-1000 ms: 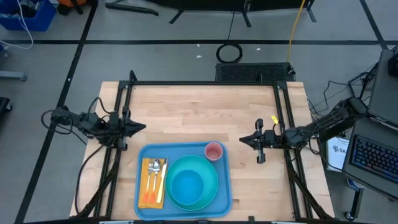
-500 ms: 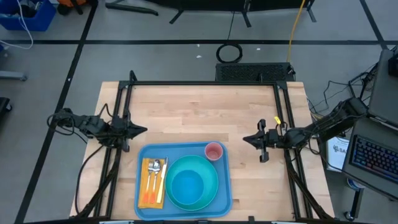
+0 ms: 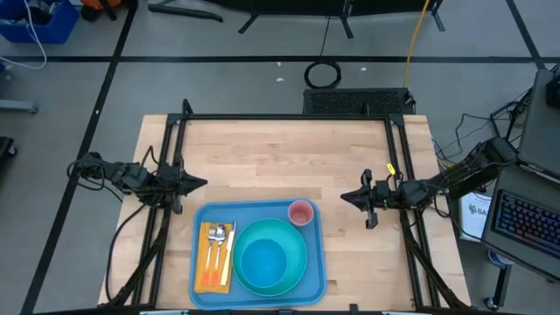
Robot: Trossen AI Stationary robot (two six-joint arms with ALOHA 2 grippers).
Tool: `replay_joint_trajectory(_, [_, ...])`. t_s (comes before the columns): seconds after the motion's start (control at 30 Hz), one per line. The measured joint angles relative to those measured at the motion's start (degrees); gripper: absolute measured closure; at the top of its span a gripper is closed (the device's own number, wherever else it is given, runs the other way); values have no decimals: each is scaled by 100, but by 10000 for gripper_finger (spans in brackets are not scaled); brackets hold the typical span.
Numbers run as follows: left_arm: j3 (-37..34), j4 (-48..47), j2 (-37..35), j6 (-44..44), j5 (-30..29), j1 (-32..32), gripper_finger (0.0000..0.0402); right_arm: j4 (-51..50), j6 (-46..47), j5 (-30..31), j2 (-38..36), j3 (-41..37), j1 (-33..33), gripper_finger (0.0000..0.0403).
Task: Set up tray
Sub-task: Return to Home Position
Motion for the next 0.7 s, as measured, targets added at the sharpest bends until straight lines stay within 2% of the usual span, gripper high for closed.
replay_joint_trajectory(0.17, [0, -3, 2, -14, 2, 2, 374, -488, 360, -359, 0, -2, 1, 403])
replay_joint_trajectory(0.33, [0, 4, 2, -175, 0, 2, 360, -972, -126, -736, 2, -5, 0, 403])
replay_joint_trajectory(0.57, [2, 2, 2, 525, 2, 2, 357, -987, -417, -750, 0, -7, -2, 403])
replay_joint_trajectory(0.7, [2, 2, 2, 608, 2, 2, 357, -989, -427, -750, 0, -9, -2, 403])
